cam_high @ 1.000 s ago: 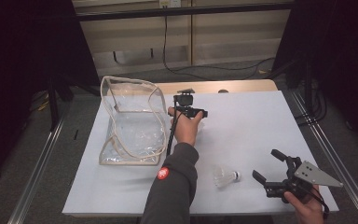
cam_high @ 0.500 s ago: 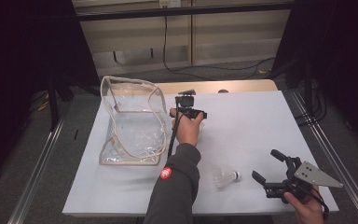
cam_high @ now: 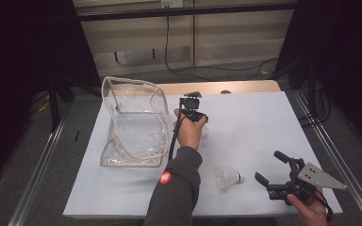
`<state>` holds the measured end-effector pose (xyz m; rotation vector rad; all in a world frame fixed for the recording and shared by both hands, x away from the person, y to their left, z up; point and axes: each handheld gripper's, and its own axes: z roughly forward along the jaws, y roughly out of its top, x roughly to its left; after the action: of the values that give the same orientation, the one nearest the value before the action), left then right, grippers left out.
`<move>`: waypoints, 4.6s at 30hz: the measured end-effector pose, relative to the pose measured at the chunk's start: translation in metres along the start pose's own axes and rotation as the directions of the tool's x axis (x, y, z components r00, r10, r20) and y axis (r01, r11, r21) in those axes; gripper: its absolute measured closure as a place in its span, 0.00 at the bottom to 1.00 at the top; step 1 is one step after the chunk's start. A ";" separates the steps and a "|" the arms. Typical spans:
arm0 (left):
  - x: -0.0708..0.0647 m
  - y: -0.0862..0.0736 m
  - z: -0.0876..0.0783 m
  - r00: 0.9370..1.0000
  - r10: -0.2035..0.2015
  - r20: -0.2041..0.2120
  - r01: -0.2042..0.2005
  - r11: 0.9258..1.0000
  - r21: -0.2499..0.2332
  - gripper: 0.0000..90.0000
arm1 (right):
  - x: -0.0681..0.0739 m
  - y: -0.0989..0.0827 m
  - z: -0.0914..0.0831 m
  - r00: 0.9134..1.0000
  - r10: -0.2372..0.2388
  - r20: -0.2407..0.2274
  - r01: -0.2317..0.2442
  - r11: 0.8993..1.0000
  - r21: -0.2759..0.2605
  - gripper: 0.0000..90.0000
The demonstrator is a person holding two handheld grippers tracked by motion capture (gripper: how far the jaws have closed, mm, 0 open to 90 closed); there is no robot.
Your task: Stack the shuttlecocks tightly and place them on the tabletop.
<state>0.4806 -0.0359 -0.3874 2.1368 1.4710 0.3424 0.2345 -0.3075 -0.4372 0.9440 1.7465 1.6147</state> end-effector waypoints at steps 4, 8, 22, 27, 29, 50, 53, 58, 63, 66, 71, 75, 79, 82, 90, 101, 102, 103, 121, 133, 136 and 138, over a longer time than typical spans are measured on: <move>0.000 -0.001 -0.004 1.000 0.005 0.006 -0.005 1.000 -0.002 0.65 | 0.000 0.000 0.000 1.000 -0.004 0.000 0.004 1.000 0.003 0.00; 0.001 -0.001 -0.007 1.000 0.000 0.011 0.000 1.000 0.003 0.73 | 0.001 0.000 0.001 1.000 -0.003 -0.003 0.003 1.000 0.002 0.00; 0.002 -0.002 -0.009 0.999 0.038 0.014 -0.038 0.999 -0.002 0.96 | 0.001 0.000 0.001 1.000 -0.006 -0.005 0.006 1.000 0.001 0.00; 0.003 -0.001 -0.011 0.999 0.054 -0.005 -0.055 0.998 -0.031 1.00 | 0.001 0.000 0.000 1.000 -0.002 -0.003 0.002 1.000 0.001 0.00; 0.004 -0.001 -0.012 0.998 0.063 -0.008 -0.063 0.997 -0.036 1.00 | 0.001 0.000 0.000 1.000 -0.003 -0.002 0.003 1.000 0.001 0.00; 0.010 -0.011 -0.006 0.988 0.138 -0.069 -0.144 0.986 -0.082 1.00 | 0.001 -0.001 0.000 1.000 -0.008 -0.002 0.008 1.000 0.004 0.00; 0.009 -0.011 -0.006 0.989 0.134 -0.062 -0.139 0.987 -0.077 1.00 | 0.001 -0.001 0.000 1.000 -0.009 -0.001 0.009 1.000 0.005 0.00; 0.010 -0.012 -0.007 0.991 0.129 -0.041 -0.131 0.989 -0.068 1.00 | 0.001 -0.001 -0.001 1.000 -0.006 0.000 0.006 1.000 0.001 0.01; 0.010 -0.013 -0.006 0.992 0.122 -0.032 -0.124 0.990 -0.069 1.00 | 0.002 0.000 0.000 1.000 -0.011 -0.001 0.011 1.000 0.002 0.01; 0.010 -0.012 -0.006 0.993 0.111 -0.030 -0.113 0.991 -0.067 1.00 | 0.002 0.000 0.000 1.000 -0.013 -0.003 0.013 1.000 0.005 0.01; 0.007 -0.012 -0.006 0.996 0.090 -0.022 -0.092 0.994 -0.064 1.00 | 0.002 -0.001 0.000 1.000 -0.010 0.000 0.010 1.000 0.004 0.01; 0.006 -0.013 -0.008 0.996 0.089 -0.018 -0.089 0.994 -0.058 1.00 | 0.002 0.000 0.000 1.000 -0.010 -0.001 0.010 1.000 0.002 0.01; 0.007 -0.014 -0.011 0.997 0.073 -0.023 -0.075 0.995 -0.061 1.00 | 0.002 -0.001 0.000 1.000 -0.012 -0.001 0.012 1.000 0.003 0.01; 0.007 -0.015 -0.014 0.997 0.071 -0.024 -0.072 0.996 -0.053 1.00 | 0.002 0.000 0.000 1.000 -0.013 -0.002 0.013 1.000 0.001 0.01; 0.008 -0.015 -0.013 0.998 0.054 -0.018 -0.055 0.997 -0.056 1.00 | 0.003 0.000 0.000 1.000 -0.016 -0.005 0.016 1.000 0.004 0.01; 0.005 -0.013 -0.004 0.999 0.033 -0.018 -0.034 0.997 -0.067 0.99 | 0.003 0.000 0.000 1.000 -0.022 -0.003 0.022 1.000 0.005 0.01; 0.005 -0.013 -0.003 0.999 0.033 -0.021 -0.034 0.997 -0.069 0.99 | 0.003 0.000 -0.001 1.000 -0.022 -0.003 0.022 1.000 0.004 0.01; 0.005 -0.013 -0.003 0.999 0.033 -0.021 -0.034 0.997 -0.069 0.98 | 0.003 0.000 -0.001 1.000 -0.022 -0.003 0.022 1.000 0.005 0.01; 0.004 -0.014 -0.002 0.999 0.043 -0.010 -0.044 0.997 -0.061 0.92 | 0.003 0.000 -0.001 1.000 -0.020 -0.004 0.020 1.000 0.005 0.01; 0.002 -0.014 -0.002 0.999 0.051 0.001 -0.051 0.997 -0.062 0.85 | 0.003 0.000 -0.001 1.000 -0.021 -0.004 0.021 1.000 0.006 0.01; 0.003 -0.014 -0.002 0.999 0.054 0.003 -0.053 0.996 -0.065 0.82 | 0.003 0.000 -0.001 1.000 -0.024 -0.007 0.024 1.000 0.004 0.01; 0.003 -0.014 -0.002 0.999 0.052 0.004 -0.051 0.997 -0.065 0.81 | 0.004 0.000 0.000 1.000 -0.023 -0.009 0.023 1.000 0.003 0.01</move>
<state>0.4697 -0.0288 -0.3931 2.1249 1.3847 0.3968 0.2319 -0.3048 -0.4370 0.9162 1.7603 1.6037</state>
